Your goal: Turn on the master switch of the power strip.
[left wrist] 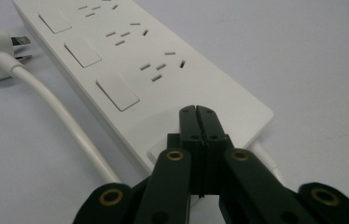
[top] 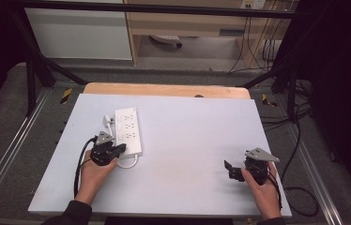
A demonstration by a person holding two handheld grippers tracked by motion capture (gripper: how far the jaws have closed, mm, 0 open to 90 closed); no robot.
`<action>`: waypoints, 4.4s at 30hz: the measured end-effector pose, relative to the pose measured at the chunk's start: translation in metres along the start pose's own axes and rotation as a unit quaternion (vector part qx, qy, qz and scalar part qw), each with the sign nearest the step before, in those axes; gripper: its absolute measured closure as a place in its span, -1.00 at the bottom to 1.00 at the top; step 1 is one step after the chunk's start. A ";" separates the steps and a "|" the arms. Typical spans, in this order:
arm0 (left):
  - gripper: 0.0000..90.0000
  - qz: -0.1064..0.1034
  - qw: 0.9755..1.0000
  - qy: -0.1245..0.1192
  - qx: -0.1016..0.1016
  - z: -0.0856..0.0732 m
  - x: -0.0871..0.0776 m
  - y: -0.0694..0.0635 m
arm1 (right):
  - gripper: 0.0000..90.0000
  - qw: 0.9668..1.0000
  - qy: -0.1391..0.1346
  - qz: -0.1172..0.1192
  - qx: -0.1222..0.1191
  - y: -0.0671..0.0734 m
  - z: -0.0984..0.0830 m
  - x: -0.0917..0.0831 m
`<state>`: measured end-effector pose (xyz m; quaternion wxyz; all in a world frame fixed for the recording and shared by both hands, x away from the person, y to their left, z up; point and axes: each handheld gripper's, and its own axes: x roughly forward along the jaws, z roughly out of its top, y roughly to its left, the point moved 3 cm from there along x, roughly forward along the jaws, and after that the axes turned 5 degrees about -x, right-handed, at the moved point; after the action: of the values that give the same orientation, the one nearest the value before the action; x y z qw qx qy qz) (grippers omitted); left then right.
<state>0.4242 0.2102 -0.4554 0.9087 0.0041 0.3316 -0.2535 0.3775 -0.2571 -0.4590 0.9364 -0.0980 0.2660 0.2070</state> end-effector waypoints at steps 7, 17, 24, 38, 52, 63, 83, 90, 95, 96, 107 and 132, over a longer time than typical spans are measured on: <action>1.00 0.003 1.000 -0.004 0.002 0.001 -0.001 -0.001 | -0.92 1.000 -0.001 0.000 0.004 -0.001 -0.001 0.000; 1.00 0.004 1.000 -0.002 0.004 0.002 -0.001 -0.001 | -0.92 1.000 -0.001 -0.002 0.006 -0.002 -0.001 0.000; 1.00 0.004 1.000 -0.002 0.006 0.002 -0.001 -0.001 | -0.92 1.000 -0.001 -0.002 0.006 -0.002 -0.002 0.000; 1.00 0.003 1.000 -0.009 0.015 0.003 0.000 -0.004 | -0.92 1.000 -0.003 -0.003 0.009 -0.003 -0.002 -0.002; 1.00 0.006 0.997 -0.078 0.010 0.008 -0.018 0.001 | -0.92 1.000 -0.002 -0.005 0.003 -0.001 0.001 0.001; 0.89 0.007 0.992 -0.123 0.018 0.013 -0.025 -0.001 | -0.92 1.000 0.001 -0.006 0.003 0.000 0.000 0.001; 0.23 -0.008 0.989 -0.151 0.004 0.017 -0.030 -0.005 | -0.92 1.000 -0.003 -0.006 0.004 -0.001 0.000 0.000; 0.12 -0.014 0.987 -0.163 -0.002 0.019 -0.034 -0.005 | -0.92 1.000 -0.003 -0.006 0.005 -0.001 0.001 0.000; -0.06 -0.019 0.985 -0.173 -0.005 0.023 -0.037 -0.007 | -0.92 1.000 -0.003 -0.005 0.004 -0.001 0.001 0.000; -0.11 -0.021 0.984 -0.176 -0.004 0.024 -0.038 -0.008 | -0.92 1.000 -0.003 -0.005 0.004 0.000 0.001 0.000; -0.86 -0.039 0.981 -0.188 -0.001 0.039 -0.051 -0.017 | -0.92 1.000 -0.005 -0.003 0.001 0.001 0.002 0.000; -0.85 -0.026 0.979 -0.200 -0.016 0.025 -0.103 0.012 | -0.92 1.000 -0.011 -0.003 0.006 0.001 0.004 -0.003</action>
<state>0.3782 0.2634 -0.3756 0.9497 -0.0699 0.1472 -0.2676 0.3767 -0.2564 -0.4542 0.9404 -0.0907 0.2567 0.2038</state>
